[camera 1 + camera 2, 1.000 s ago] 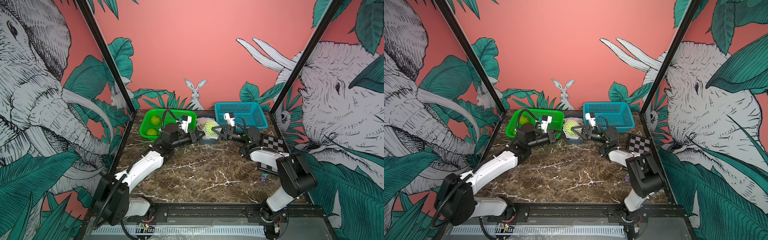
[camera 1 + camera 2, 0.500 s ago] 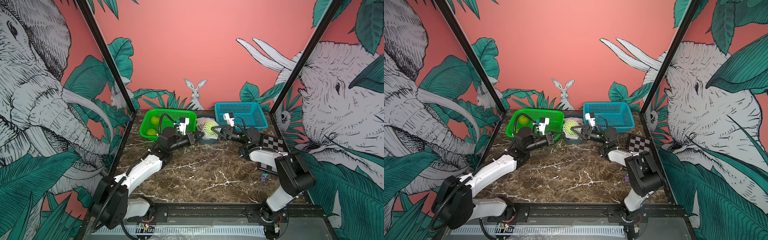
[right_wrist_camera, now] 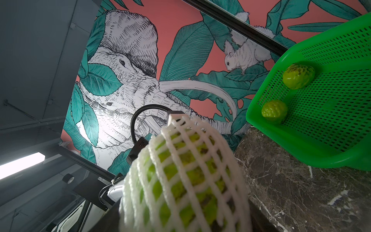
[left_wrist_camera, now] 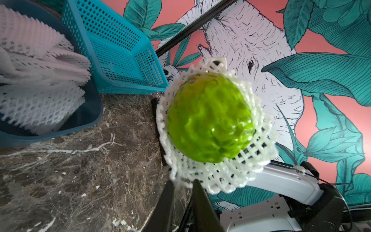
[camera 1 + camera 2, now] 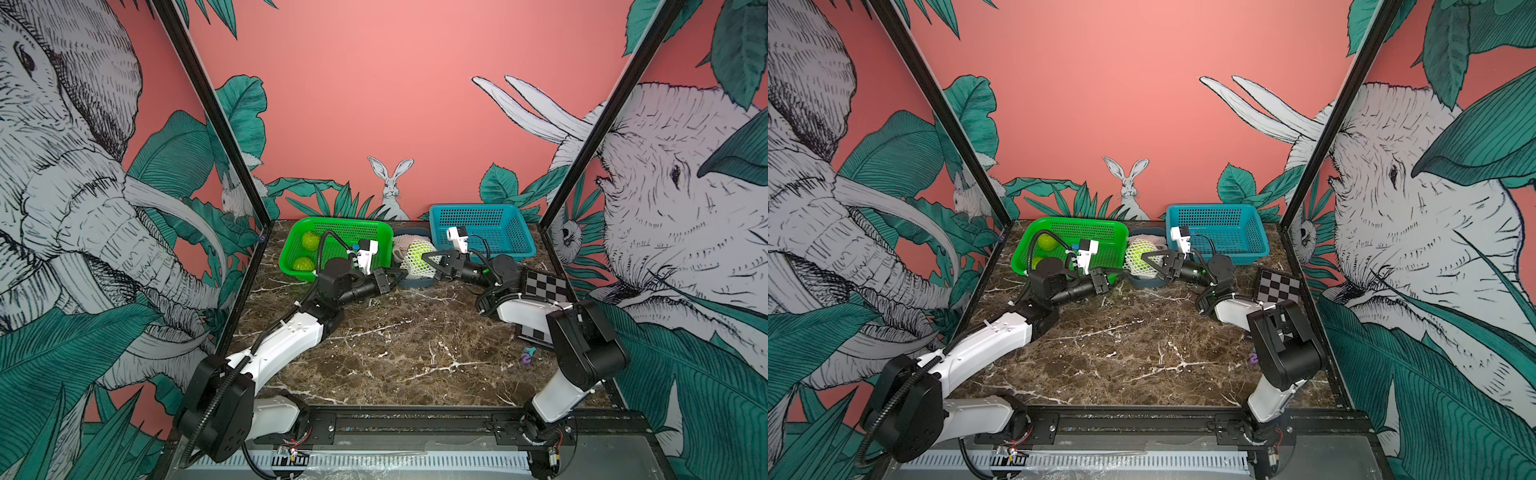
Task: Sleeve custard apples in foam nets
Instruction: Adjust the foam net on the custard apple.
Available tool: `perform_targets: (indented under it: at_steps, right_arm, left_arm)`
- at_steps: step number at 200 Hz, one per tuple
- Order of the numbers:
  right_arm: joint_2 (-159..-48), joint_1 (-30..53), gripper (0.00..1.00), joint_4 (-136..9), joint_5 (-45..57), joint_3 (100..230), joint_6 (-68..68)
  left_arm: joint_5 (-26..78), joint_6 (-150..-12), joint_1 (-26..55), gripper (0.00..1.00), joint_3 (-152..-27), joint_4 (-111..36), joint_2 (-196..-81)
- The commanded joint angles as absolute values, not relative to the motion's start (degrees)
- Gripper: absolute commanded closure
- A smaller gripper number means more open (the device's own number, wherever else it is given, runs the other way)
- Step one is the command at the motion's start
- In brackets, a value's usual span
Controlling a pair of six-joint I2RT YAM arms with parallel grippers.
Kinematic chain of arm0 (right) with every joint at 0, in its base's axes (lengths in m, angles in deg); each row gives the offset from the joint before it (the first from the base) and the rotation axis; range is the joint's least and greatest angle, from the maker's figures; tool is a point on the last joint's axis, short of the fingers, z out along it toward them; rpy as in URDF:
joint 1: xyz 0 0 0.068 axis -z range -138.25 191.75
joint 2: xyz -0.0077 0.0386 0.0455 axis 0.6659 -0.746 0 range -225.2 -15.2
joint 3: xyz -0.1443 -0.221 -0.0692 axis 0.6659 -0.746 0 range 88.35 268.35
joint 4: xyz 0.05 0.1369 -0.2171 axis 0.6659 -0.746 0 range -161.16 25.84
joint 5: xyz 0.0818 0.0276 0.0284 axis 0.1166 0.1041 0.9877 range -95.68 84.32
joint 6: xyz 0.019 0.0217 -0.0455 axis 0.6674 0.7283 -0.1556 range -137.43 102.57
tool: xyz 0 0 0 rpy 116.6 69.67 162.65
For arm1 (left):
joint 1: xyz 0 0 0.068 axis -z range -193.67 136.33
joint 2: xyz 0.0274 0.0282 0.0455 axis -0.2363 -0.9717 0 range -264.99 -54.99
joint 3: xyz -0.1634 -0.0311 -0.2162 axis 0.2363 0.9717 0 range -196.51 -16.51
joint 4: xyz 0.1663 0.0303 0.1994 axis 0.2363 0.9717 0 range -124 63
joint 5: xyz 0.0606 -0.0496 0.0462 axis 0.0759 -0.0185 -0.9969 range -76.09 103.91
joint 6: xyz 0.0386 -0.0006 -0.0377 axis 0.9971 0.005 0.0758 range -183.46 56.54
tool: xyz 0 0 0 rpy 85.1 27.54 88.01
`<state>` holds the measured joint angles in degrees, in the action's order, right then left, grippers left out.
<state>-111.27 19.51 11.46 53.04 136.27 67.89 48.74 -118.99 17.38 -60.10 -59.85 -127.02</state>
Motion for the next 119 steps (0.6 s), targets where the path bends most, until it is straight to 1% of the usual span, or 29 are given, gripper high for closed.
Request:
perform_targets:
  at_steps: [1, 27, 55, 83, 119]
  right_arm:
    - [-111.3, 19.4, 0.27, 15.0, 51.6, 136.9, 69.4]
    - [-111.6, 19.3, 0.27, 14.6, 51.7, 136.8, 69.1]
    - [-111.5, 19.4, 0.27, 14.3, 51.5, 136.9, 68.9]
    - [-111.6, 19.3, 0.27, 13.1, 51.4, 137.0, 68.3]
    - [-112.0, 19.4, 0.27, 14.5, 51.4, 137.4, 69.4]
  left_arm:
    - [46.2, -116.4, 17.2, 0.76, -60.3, -57.1, -123.1]
    - [44.8, -114.5, 17.2, 0.76, -61.4, -54.9, -121.3]
    - [46.3, -114.6, 17.3, 0.76, -62.9, -55.4, -121.7]
    - [47.9, -114.9, 18.6, 0.72, -64.1, -57.4, -123.2]
    - [47.9, -113.2, 20.3, 0.68, -65.7, -55.6, -125.0]
